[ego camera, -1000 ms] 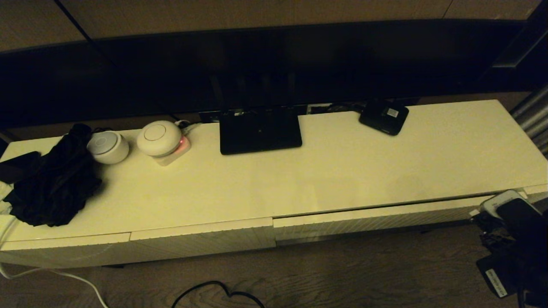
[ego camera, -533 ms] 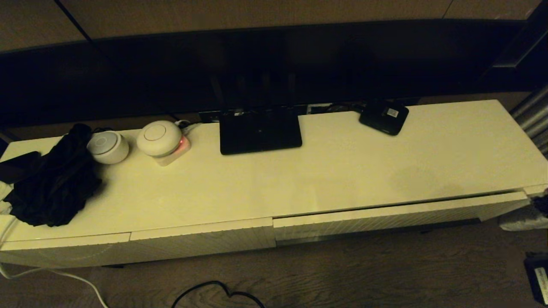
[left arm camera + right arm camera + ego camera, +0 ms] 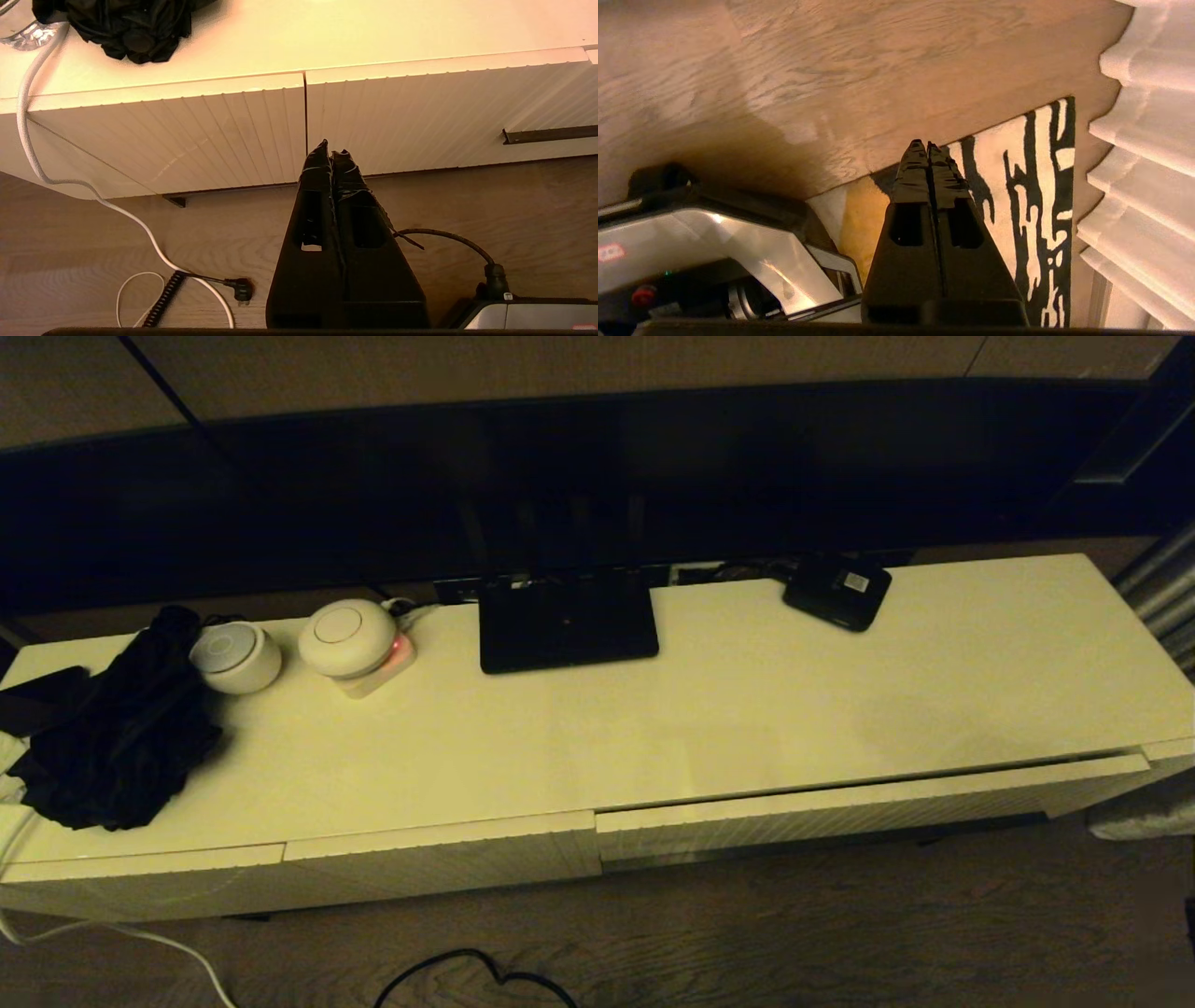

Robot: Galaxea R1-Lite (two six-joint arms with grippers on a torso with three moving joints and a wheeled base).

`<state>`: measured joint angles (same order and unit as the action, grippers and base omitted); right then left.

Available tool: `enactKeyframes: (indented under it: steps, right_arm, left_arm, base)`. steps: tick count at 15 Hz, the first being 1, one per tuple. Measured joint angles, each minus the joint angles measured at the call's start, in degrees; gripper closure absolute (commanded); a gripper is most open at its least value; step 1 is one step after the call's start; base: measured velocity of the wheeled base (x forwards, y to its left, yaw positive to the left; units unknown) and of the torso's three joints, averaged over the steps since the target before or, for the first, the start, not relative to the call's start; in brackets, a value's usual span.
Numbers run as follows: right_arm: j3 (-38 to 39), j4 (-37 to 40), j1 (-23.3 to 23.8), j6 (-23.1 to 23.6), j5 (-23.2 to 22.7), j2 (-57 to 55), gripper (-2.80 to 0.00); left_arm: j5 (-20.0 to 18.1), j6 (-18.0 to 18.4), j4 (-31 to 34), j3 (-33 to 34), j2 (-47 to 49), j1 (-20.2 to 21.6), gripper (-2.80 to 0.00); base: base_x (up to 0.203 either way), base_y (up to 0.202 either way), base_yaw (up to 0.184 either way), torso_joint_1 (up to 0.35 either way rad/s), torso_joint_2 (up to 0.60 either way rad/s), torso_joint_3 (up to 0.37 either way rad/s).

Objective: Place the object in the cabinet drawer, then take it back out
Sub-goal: Open the drawer

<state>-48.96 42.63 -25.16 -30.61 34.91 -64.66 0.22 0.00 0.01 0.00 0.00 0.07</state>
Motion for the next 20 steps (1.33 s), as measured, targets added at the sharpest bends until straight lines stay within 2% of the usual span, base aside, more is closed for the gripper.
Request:
enactKeyframes:
  steps: [6,8,10,14,16,18,20]
  right_arm:
    - [-0.4,1.4,0.7,0.1,1.6,1.9,0.00]
    - [-0.8,1.5,1.4,0.7,-1.0,2.5,0.00]
    - [-2.1,1.5,3.9,3.5,-6.1,3.4,0.00]
    - [-3.6,1.0,15.6,17.7,-23.3,5.6,0.00]
    - [-2.9,0.0,20.3,27.2,-31.9,7.0,0.00]
    - [1.3,-3.7,22.8,37.4,-37.6,9.1,0.00]
    - [7.5,-11.4,24.0,46.7,-40.8,10.7,0.00]
  left_arm:
    - [0.0,0.0,0.0,0.0,0.0,0.0,0.00]
    - [0.0,0.0,0.0,0.0,0.0,0.0,0.00]
    - [0.0,0.0,0.0,0.0,0.0,0.0,0.00]
    - [0.0,0.0,0.0,0.0,0.0,0.0,0.00]
    - [0.0,0.0,0.0,0.0,0.0,0.0,0.00]
    - [0.0,0.0,0.0,0.0,0.0,0.0,0.00]
    - [0.0,0.0,0.0,0.0,0.0,0.0,0.00]
  base:
    - [0.000,0.000,0.000,0.000,0.00,0.000]
    - [0.000,0.000,0.000,0.000,0.00,0.000]
    - [0.000,0.000,0.000,0.000,0.00,0.000]
    - [0.000,0.000,0.000,0.000,0.00,0.000]
    - [0.000,0.000,0.000,0.000,0.00,0.000]
    - [0.000,0.000,0.000,0.000,0.00,0.000]
    - [0.000,0.000,0.000,0.000,0.00,0.000]
